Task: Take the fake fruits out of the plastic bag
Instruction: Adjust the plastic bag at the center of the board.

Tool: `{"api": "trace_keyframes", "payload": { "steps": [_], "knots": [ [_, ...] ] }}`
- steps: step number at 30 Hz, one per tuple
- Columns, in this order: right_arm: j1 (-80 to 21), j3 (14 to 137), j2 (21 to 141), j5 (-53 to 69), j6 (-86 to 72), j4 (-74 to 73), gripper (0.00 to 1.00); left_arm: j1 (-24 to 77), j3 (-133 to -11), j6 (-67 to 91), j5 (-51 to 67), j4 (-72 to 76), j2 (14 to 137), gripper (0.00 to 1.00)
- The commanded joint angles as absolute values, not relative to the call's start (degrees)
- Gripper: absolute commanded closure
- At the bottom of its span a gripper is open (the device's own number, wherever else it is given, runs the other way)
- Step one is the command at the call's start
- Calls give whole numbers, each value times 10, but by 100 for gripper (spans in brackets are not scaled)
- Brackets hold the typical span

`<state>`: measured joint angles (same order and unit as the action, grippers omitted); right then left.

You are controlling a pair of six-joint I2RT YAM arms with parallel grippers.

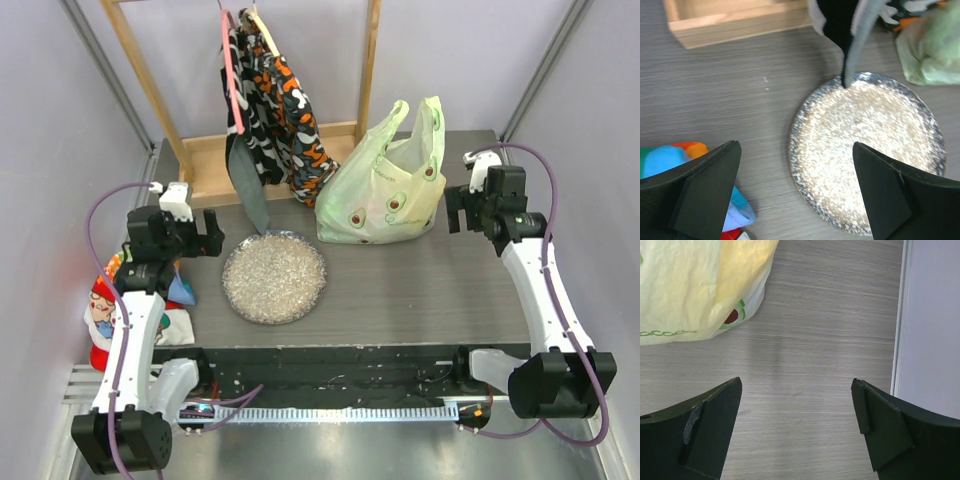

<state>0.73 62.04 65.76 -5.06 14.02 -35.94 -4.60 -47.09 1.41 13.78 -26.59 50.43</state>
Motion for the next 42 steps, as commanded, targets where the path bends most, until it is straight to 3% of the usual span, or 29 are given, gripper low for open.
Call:
{"api": "trace_keyframes", "payload": {
  "steps": [1,5,10,24,32,36,37,39,40,42],
  "knots": [
    [4,683,643,-19,150,-381,0,-43,-496,2,228,-292,490,0],
    [4,722,652,67,163,-392,1,-32,-514,-18,247,-303,494,0],
    [4,807,722,52,114,-390,1,-8,-557,-41,275,-333,526,0],
    [14,1011,937,41,46,-350,6,238,-758,-130,304,-433,655,4],
    [14,1095,1057,84,1,-309,4,358,-953,-19,198,-299,815,1],
    [14,1174,1140,84,-22,-297,4,385,-1090,48,117,-270,968,0],
    [14,1202,1157,81,-18,-297,34,388,-1122,64,107,-258,996,0],
    [15,1222,1181,63,-5,-311,82,394,-1189,83,82,-236,1041,0],
    [18,1218,1178,53,-3,-317,99,401,-1209,82,68,-211,1093,0],
    [26,1158,1123,81,-4,-322,99,408,-1275,74,35,-187,1146,0]
  ]
}}
